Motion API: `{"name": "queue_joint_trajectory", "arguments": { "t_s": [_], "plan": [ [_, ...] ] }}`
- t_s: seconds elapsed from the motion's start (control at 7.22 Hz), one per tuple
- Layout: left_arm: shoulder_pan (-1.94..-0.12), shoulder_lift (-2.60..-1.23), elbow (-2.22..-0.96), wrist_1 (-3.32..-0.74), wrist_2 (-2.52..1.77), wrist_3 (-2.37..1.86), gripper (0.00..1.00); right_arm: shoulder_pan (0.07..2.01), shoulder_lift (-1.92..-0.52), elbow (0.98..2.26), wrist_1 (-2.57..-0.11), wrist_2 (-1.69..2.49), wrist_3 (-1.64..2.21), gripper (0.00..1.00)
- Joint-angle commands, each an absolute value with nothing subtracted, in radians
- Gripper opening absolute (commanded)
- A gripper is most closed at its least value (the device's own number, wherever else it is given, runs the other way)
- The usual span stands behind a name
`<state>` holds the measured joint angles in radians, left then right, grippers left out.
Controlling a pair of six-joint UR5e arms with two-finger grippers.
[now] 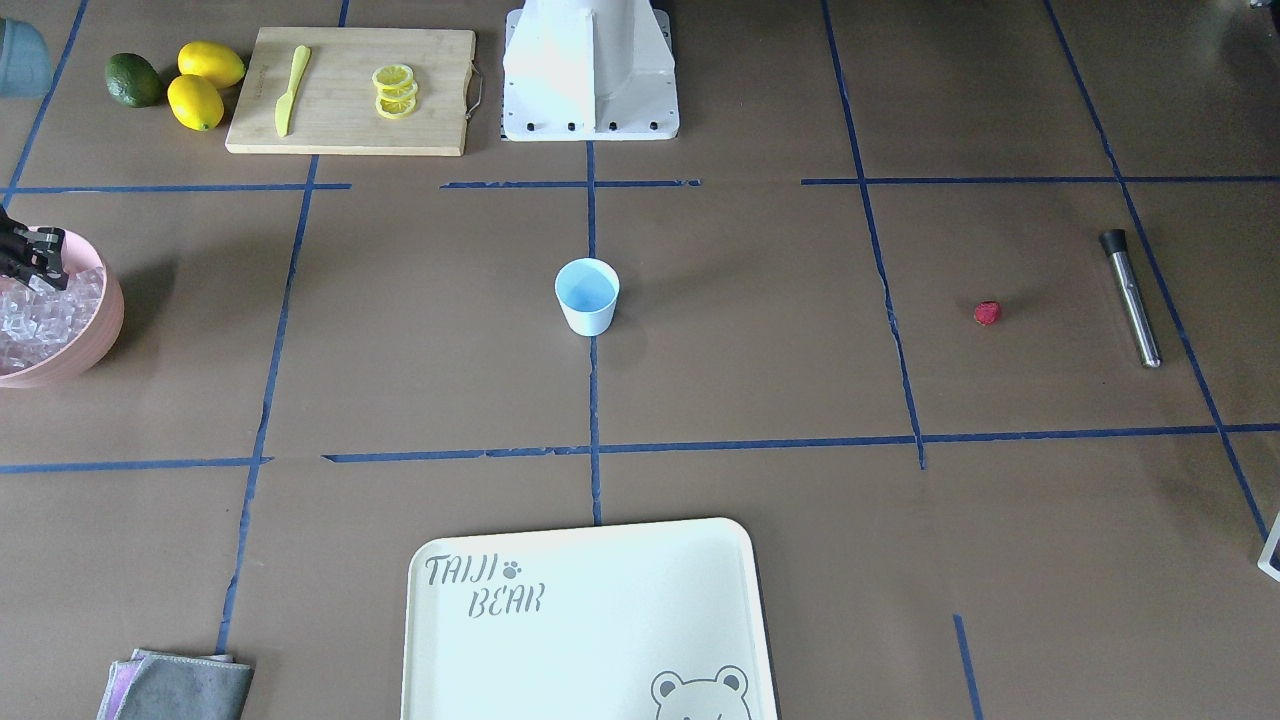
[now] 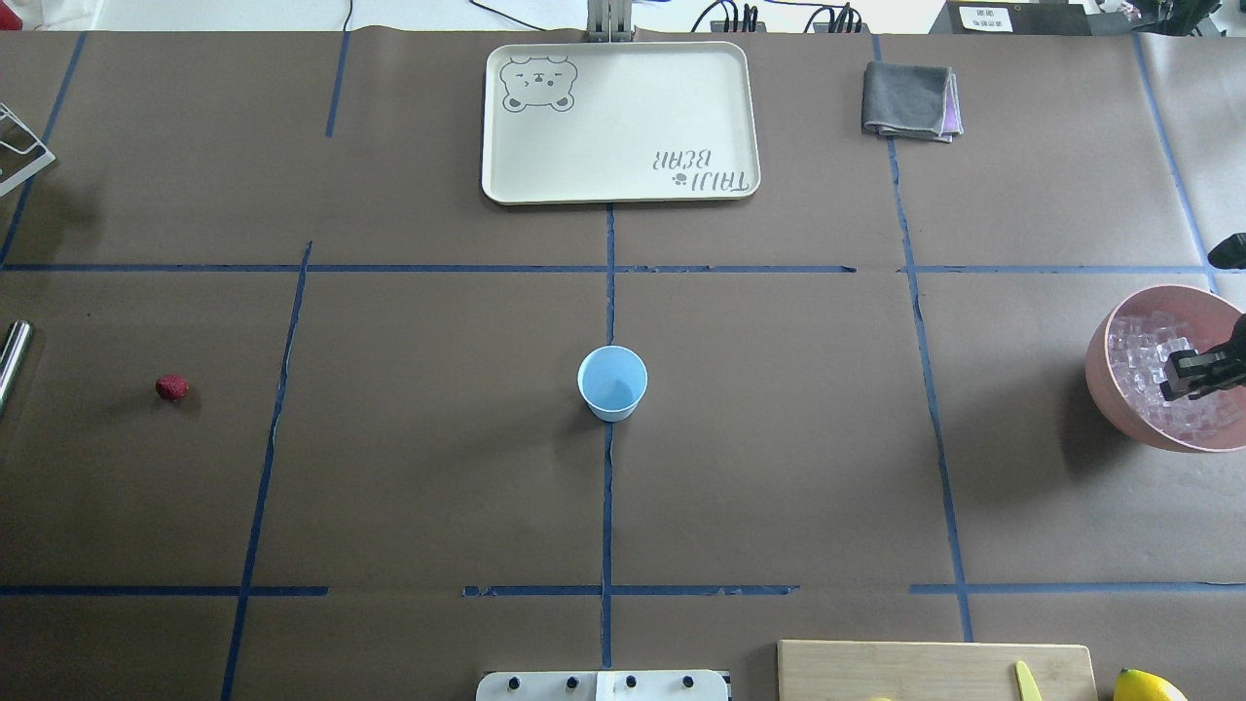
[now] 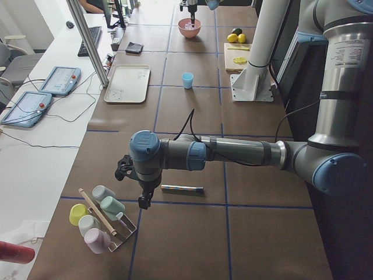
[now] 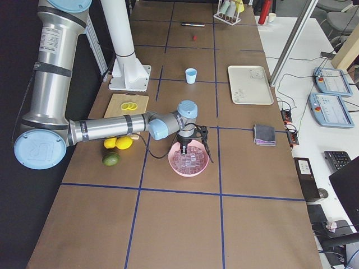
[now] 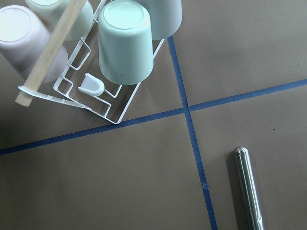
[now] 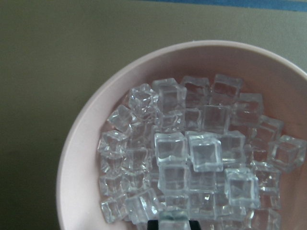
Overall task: Mash ice and strawberries in cup
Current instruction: 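Lower the right gripper into the bowl and pinch an ice cube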
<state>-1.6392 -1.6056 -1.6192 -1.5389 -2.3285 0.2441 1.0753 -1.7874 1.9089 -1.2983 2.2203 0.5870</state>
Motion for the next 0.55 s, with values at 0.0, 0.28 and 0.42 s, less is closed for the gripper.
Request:
{"name": "queue_joint_trajectory", "arguments": {
  "t_s": [0.0,0.28,0.42],
  "plan": [
    [-1.641,-1.606,-1.629,-1.536,-2.329,0.244,1.0,1.185,-1.825,2.063,-1.374,2.296,0.584,0.0],
    [-1.641,-1.606,-1.632,-1.536,-2.329,0.242,1.0,1.19,-1.669,2.115,-1.562,2.301,0.595,0.0],
    [-1.641,-1.606,-1.632,-1.536,-2.329,0.242,1.0,1.158,-1.534,2.114,-1.685,2.298,0.601,0.0]
  ]
}}
